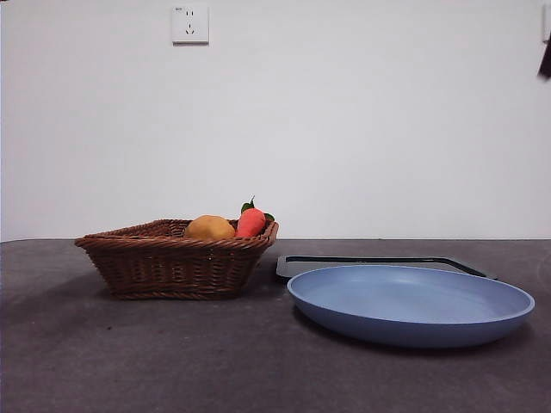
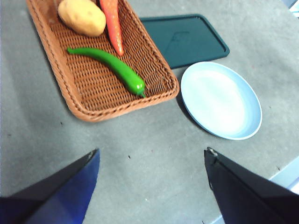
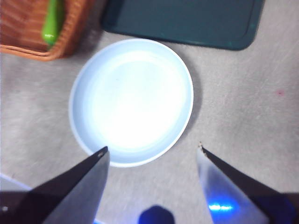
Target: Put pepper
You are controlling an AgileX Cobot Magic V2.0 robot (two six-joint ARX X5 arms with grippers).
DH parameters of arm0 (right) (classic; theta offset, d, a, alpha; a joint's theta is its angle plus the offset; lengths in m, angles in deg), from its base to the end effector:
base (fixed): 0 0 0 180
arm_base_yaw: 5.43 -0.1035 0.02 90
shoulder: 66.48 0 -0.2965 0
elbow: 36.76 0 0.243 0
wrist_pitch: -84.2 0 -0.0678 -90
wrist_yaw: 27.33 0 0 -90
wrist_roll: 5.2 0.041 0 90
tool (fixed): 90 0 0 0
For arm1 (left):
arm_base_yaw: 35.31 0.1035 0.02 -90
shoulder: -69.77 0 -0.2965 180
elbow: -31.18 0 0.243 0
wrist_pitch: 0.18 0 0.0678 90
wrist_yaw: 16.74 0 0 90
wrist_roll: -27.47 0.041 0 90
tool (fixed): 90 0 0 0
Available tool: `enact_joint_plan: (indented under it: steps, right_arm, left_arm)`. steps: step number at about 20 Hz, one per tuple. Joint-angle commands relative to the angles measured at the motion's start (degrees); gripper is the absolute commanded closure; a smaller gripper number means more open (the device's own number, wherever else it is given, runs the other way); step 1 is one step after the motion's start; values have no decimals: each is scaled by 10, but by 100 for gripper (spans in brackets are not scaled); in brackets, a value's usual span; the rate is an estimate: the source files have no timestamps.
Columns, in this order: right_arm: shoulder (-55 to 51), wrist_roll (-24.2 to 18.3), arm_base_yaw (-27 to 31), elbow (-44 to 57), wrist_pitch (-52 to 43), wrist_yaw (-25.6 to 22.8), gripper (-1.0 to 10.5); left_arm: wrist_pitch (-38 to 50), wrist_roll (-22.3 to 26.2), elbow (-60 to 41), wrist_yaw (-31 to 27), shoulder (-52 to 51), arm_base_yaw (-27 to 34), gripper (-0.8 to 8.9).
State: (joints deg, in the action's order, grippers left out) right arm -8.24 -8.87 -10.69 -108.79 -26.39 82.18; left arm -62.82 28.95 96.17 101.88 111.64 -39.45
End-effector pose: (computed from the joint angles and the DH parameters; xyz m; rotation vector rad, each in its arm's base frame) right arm 0.1581 0.0283 0.3257 0.0632 0.9566 0.4283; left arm 0.1011 -0.0270 0.3308 -0.1240 0.6757 -0.5573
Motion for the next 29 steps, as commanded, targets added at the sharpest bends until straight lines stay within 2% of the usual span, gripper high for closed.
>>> enact_joint_plan:
  steps: [1, 8, 10, 16, 29]
  right_arm:
    - [65, 6, -3, -10, -24, 0, 622]
    - [254, 8, -17, -10, -100, -7, 623]
    - [291, 5, -19, -10, -115, -25, 623]
    - [342, 2, -28, -10, -144, -35, 627]
    - [393, 2, -46, -10, -174, -33, 759]
  left_arm:
    - [6, -2, 9, 2, 2, 0, 422]
    - [7, -1, 9, 2, 2, 0, 422]
    - [7, -1, 9, 1, 2, 0, 422]
    - [7, -1, 9, 1, 2, 0, 422]
    - [7, -2, 9, 2, 2, 0, 422]
